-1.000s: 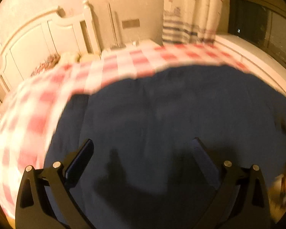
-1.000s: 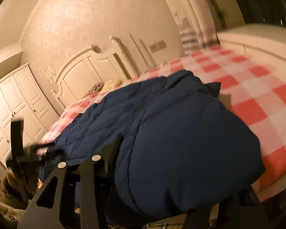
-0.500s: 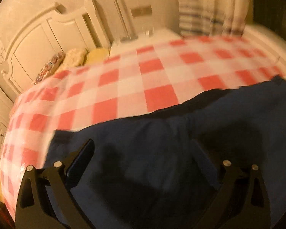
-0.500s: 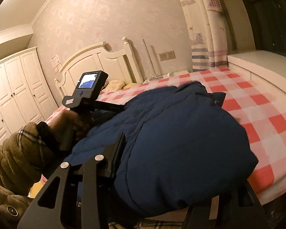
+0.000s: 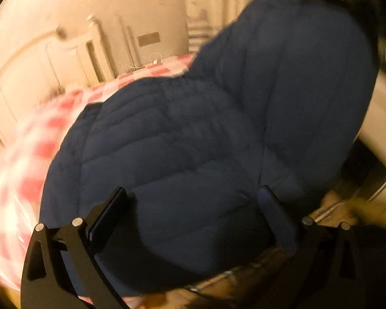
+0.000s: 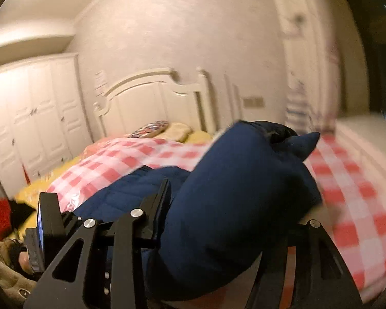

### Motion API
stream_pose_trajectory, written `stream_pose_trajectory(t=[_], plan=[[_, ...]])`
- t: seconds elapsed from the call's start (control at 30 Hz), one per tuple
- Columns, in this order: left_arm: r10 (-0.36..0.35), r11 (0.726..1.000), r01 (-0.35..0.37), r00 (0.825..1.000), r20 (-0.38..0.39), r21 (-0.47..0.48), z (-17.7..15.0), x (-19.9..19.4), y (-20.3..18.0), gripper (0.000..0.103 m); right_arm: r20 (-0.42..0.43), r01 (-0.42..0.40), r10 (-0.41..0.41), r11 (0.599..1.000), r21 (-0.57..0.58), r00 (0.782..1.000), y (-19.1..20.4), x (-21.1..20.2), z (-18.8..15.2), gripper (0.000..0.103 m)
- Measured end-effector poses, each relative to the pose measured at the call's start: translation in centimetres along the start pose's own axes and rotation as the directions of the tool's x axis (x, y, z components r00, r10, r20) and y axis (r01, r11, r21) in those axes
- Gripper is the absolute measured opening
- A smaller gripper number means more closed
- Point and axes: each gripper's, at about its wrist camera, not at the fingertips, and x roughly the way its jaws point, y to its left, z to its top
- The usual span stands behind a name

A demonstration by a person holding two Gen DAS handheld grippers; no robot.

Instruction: Fold large clothes

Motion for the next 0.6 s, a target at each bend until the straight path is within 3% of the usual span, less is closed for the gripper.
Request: stream_pose_trajectory(t=[0.1, 0.17, 0.27, 0.33, 0.4, 0.47, 0.5, 0.53, 0.57, 0.6], plan=[[-0.01, 0.994, 0.023, 0.993, 0.116, -0.109, 0.3, -3.8, 4.4, 0.101, -0.01, -0.03, 0.029, 0.982, -0.184, 1.0, 5.6, 1.7, 1.9, 0.058], [0.1, 0.975, -0.061, 0.979, 0.179, -0.214, -0.2, -6.7, 9.1, 0.101, -0.03, -0.061, 0.055, 0.96, -0.274, 0.998, 9.0, 3.1, 2.3, 0.058], [0.236, 0.908, -0.155, 0.957, 0.17, -0.389, -1.6, -9.1, 15.1, 0.1, -0.077, -0.118, 0.095, 0.905, -0.409, 0.992, 14.6, 5.8, 1.7, 0.058], [0.272, 0.869, -0.166, 0.947, 0.17, -0.465, -2.9, -10.5, 17.6, 0.1, -0.114, -0.161, 0.12, 0.858, -0.489, 0.986, 18.3, 7.7, 0.4, 0.058], [0.323, 0.837, -0.202, 0.932, 0.162, -0.509, -4.2, -11.6, 19.4, 0.1, -0.176, -0.214, 0.136, 0.796, -0.566, 0.975, 22.1, 10.0, -1.6, 0.058], [0.347, 0.822, -0.223, 0.926, 0.15, -0.524, -5.0, -12.1, 20.4, 0.1, -0.239, -0.257, 0.133, 0.733, -0.63, 0.962, 25.1, 12.0, -4.1, 0.058], [0.354, 0.816, -0.229, 0.924, 0.145, -0.531, -5.2, -12.2, 20.8, 0.1, -0.266, -0.267, 0.109, 0.679, -0.684, 0.958, 26.7, 12.9, -6.0, 0.058], [0.354, 0.813, -0.228, 0.924, 0.145, -0.535, -5.2, -12.2, 21.2, 0.1, -0.256, -0.247, 0.078, 0.629, -0.737, 0.964, 27.7, 13.2, -7.4, 0.058], [0.35, 0.815, -0.222, 0.925, 0.149, -0.536, -5.0, -12.3, 21.5, 0.1, -0.22, -0.206, 0.041, 0.551, -0.809, 0.975, 28.7, 13.4, -9.2, 0.058], [0.34, 0.823, -0.21, 0.926, 0.162, -0.527, -4.5, -12.3, 21.6, 0.1, -0.2, -0.186, 0.028, 0.512, -0.839, 0.979, 29.1, 13.6, -10.0, 0.059]])
